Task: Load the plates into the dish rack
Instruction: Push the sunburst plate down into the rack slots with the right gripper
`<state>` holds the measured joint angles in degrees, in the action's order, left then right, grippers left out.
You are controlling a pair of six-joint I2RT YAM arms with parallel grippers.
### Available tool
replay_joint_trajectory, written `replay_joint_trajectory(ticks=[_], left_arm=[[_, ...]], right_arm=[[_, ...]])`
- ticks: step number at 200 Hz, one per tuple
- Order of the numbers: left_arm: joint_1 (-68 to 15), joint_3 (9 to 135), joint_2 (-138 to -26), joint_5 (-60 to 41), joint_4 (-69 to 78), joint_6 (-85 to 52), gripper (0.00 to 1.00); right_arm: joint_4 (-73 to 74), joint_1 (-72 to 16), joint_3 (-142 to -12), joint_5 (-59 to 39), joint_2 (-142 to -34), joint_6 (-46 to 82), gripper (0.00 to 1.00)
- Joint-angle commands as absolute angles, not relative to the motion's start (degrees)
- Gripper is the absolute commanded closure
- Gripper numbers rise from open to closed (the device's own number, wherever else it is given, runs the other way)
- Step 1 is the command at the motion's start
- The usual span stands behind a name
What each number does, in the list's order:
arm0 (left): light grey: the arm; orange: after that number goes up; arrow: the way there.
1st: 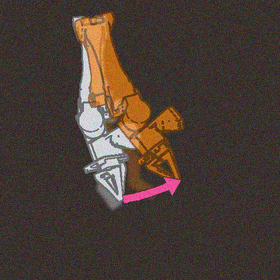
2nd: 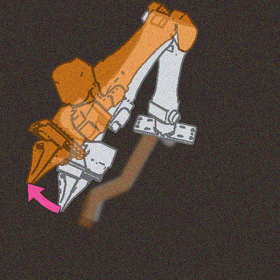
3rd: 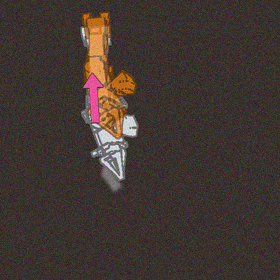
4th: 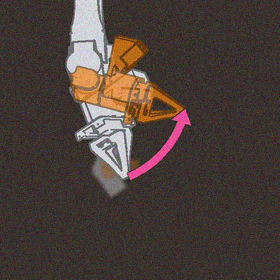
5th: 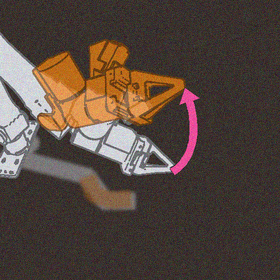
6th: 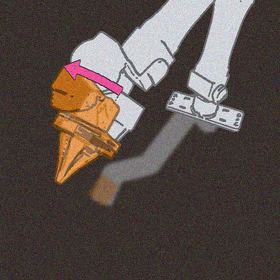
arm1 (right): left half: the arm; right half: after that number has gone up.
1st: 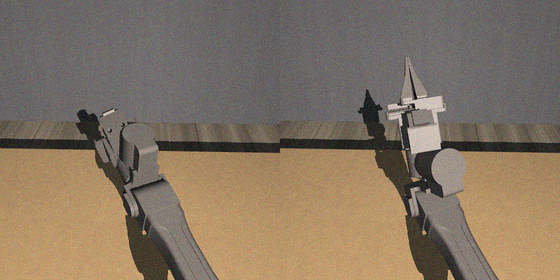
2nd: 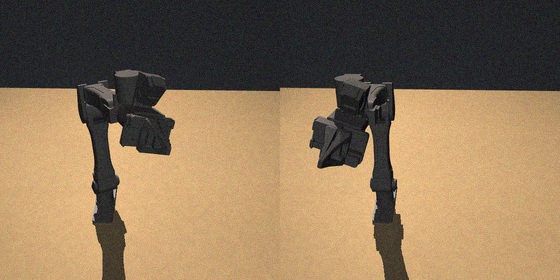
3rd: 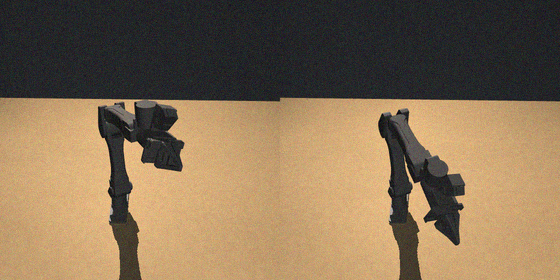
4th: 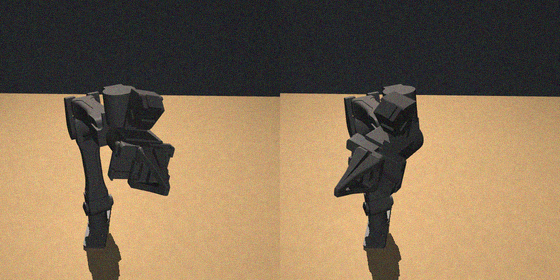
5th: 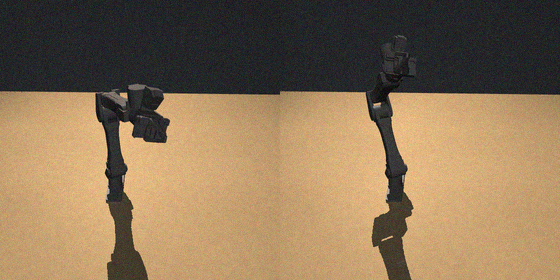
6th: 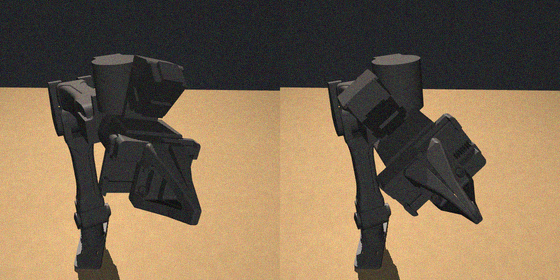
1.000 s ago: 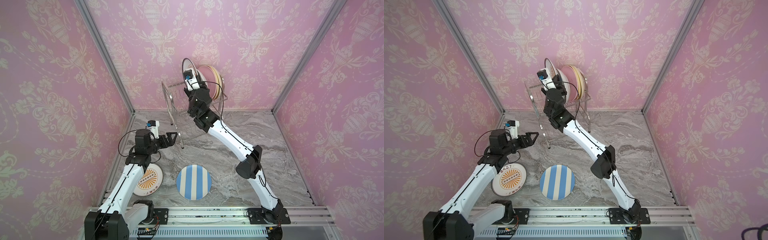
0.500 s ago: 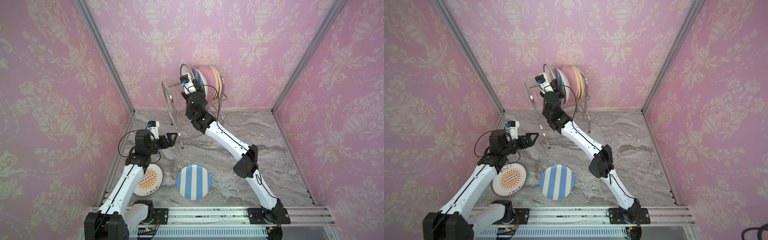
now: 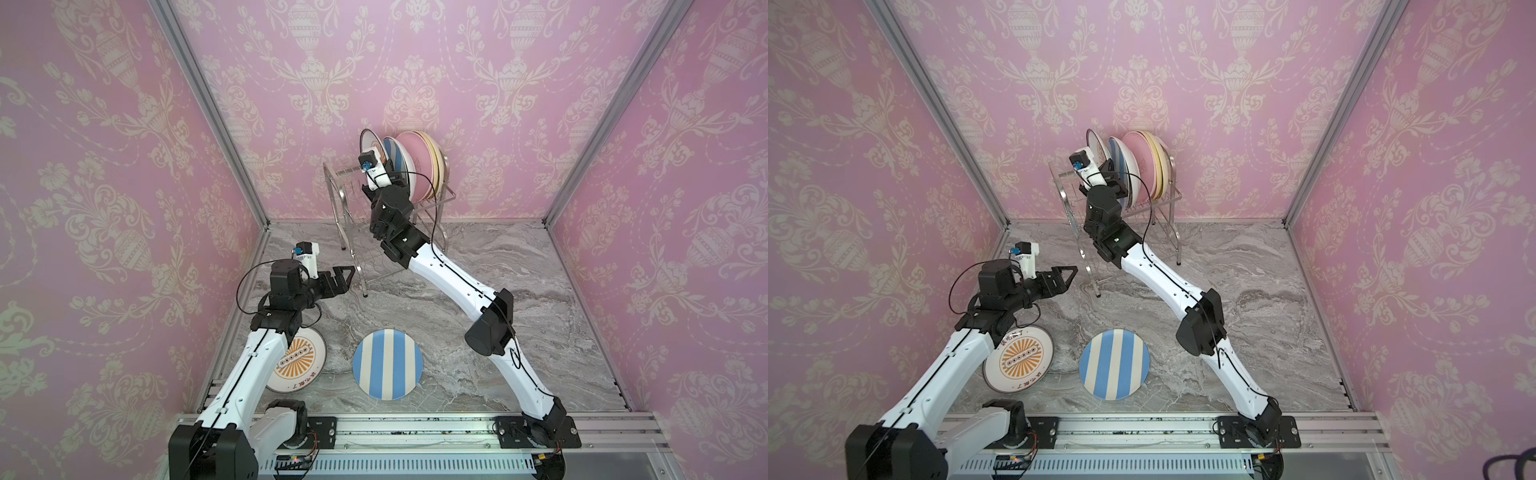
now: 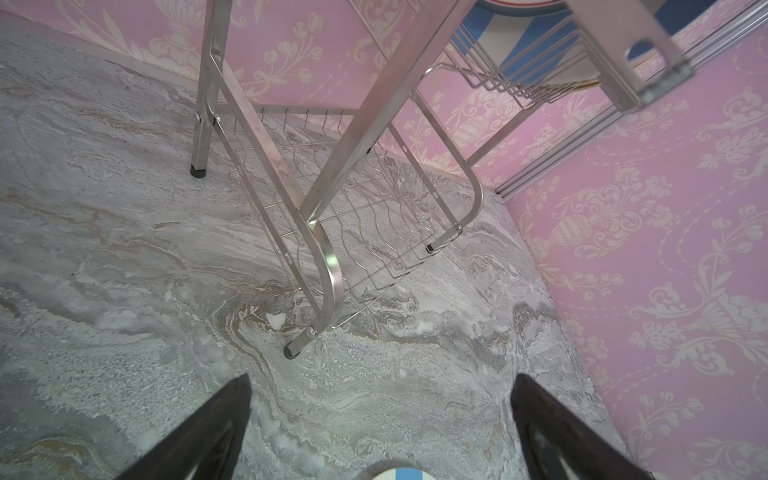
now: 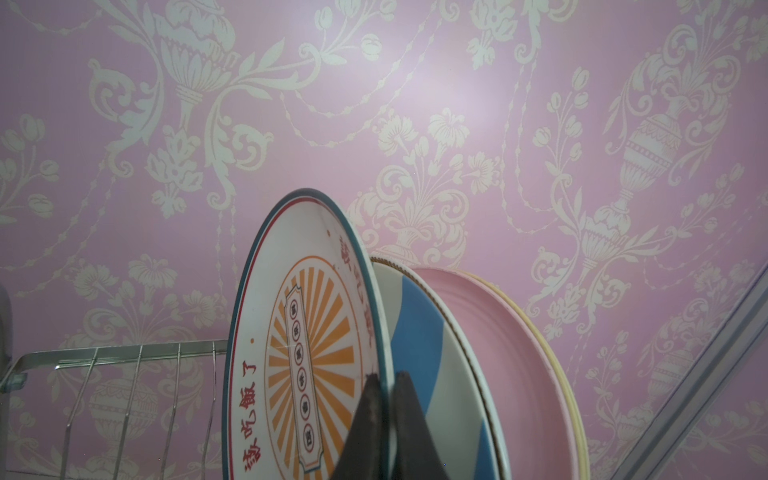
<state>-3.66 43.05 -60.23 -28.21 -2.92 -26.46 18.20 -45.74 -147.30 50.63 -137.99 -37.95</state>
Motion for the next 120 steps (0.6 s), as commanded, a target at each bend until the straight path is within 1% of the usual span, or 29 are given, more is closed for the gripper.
replay_joint_trajectory(ticks=[1, 34, 63, 73, 88, 100, 120], left_arm=[[-4.2, 42.4, -58.7, -28.7, -4.3, -24.8, 0.01], [-4.2, 42.4, -58.5, -28.6, -4.4, -24.7, 0.01], [-4.2, 42.4, -58.7, -28.6, -4.2, -24.6, 0.01], [-4.2, 42.4, -58.8, -28.7, -4.1, -24.6, 0.01], [-4.2, 42.4, -58.9, -28.7, -4.0, -24.7, 0.01], [-4.2, 42.3, -59.0, -28.7, -3.8, -24.8, 0.01], [-4.2, 42.4, -59.1, -28.9, -3.6, -24.9, 0.01]], right_arm=[[22.4, -45.6, -148.5, 51.4, -139.1, -38.6, 1.00], [23.0, -45.9, -148.7, 51.6, -139.6, -39.3, 1.00], [23.0, -46.0, -148.7, 51.6, -139.6, -39.7, 0.92], [22.9, -46.0, -148.8, 51.6, -139.5, -39.9, 0.86], [23.0, -46.2, -148.7, 51.6, -139.3, -40.4, 0.71], [23.1, -46.3, -148.7, 51.6, -139.2, -40.9, 0.67], [23.1, -46.3, -148.7, 51.5, -138.8, -41.4, 0.65]])
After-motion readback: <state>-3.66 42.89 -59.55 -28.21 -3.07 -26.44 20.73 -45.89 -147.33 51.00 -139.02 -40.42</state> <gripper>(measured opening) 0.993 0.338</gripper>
